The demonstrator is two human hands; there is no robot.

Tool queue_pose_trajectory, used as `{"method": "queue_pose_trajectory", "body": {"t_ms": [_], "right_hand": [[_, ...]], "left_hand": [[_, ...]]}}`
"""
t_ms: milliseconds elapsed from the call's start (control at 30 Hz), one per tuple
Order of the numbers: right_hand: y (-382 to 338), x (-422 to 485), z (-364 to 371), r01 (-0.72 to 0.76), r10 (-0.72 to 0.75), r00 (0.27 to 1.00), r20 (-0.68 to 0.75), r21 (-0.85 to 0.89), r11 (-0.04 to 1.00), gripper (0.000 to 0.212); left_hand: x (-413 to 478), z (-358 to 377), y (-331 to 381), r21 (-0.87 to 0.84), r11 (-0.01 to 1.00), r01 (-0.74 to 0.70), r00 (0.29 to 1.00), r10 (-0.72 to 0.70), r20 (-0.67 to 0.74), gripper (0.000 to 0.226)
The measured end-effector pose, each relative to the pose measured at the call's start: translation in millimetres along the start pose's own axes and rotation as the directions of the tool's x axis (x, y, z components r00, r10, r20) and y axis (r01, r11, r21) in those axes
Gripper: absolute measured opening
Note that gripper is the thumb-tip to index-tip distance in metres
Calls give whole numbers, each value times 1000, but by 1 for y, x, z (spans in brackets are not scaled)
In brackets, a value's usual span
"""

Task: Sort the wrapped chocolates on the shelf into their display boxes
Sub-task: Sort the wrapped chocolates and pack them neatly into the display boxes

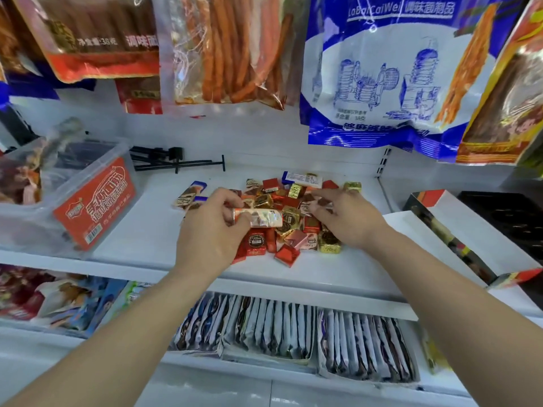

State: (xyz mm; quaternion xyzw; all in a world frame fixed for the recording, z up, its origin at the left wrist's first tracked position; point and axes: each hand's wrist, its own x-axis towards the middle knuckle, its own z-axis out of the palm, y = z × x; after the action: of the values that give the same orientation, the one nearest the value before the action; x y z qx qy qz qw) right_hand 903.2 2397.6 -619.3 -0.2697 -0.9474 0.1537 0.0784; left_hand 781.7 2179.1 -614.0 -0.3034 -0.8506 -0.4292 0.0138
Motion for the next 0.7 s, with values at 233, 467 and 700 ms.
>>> {"method": "queue_pose_trajectory", "body": {"t_ms": [233,467,700], "right_hand": [[-11,22,-4,-192,189,981,47,374,907,69],[-18,9,-18,-41,120,983,-139,471,881,10],[-46,-27,-18,202,-120,976,-179,561,803,16]], "left_hand": [[-4,6,3,82,995,-52,998,50,30,16],[2,4,-3,63,989,-136,991,137,-4,22],[4,-4,13,-441,894,80,992,-29,121,19]]}}
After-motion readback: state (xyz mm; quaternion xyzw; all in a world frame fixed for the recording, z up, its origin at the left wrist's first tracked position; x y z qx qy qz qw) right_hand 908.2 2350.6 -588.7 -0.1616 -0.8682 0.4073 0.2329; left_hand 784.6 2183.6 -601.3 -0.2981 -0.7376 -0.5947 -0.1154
